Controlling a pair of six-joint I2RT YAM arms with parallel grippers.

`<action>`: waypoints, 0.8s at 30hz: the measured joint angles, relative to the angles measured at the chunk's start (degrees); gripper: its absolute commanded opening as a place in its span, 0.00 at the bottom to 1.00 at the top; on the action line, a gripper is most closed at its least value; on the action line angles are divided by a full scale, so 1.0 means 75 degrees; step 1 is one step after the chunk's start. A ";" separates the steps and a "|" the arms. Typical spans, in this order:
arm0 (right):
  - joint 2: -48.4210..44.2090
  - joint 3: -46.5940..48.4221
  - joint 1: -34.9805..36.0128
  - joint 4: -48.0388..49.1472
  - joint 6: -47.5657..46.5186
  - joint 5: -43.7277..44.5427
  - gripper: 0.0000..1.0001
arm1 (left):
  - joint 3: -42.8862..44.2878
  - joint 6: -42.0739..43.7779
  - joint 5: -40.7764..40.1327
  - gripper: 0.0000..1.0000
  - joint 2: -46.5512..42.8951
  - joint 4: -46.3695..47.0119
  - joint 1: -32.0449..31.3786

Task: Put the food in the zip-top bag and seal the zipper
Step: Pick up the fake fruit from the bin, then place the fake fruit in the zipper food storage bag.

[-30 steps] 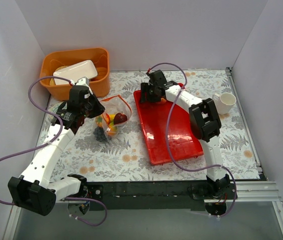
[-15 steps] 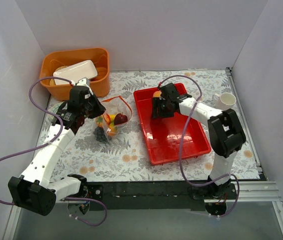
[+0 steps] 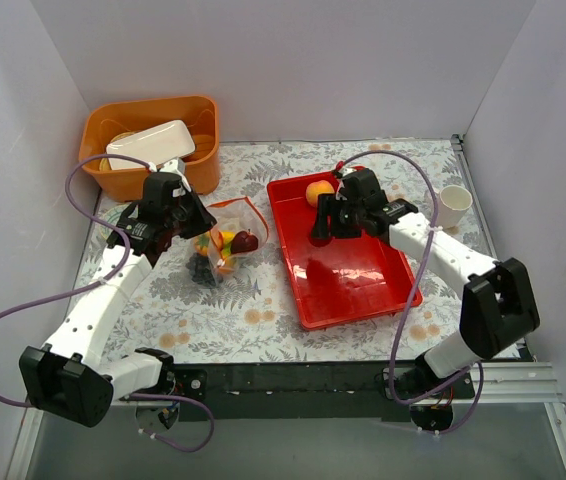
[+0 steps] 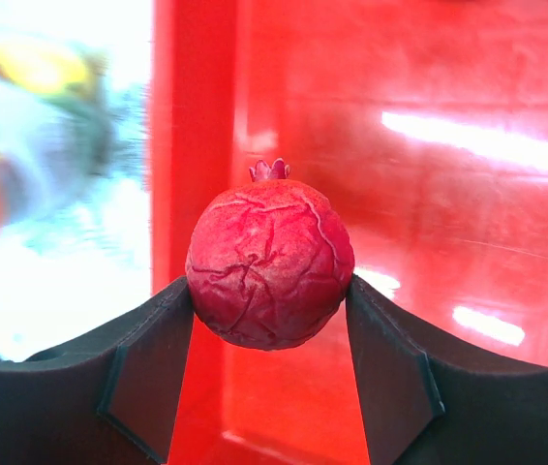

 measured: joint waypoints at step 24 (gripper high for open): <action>0.0968 0.2165 0.2261 0.0997 0.0641 -0.0868 0.47 | -0.0029 0.0003 0.0420 0.00 0.0073 -0.0006 0.0000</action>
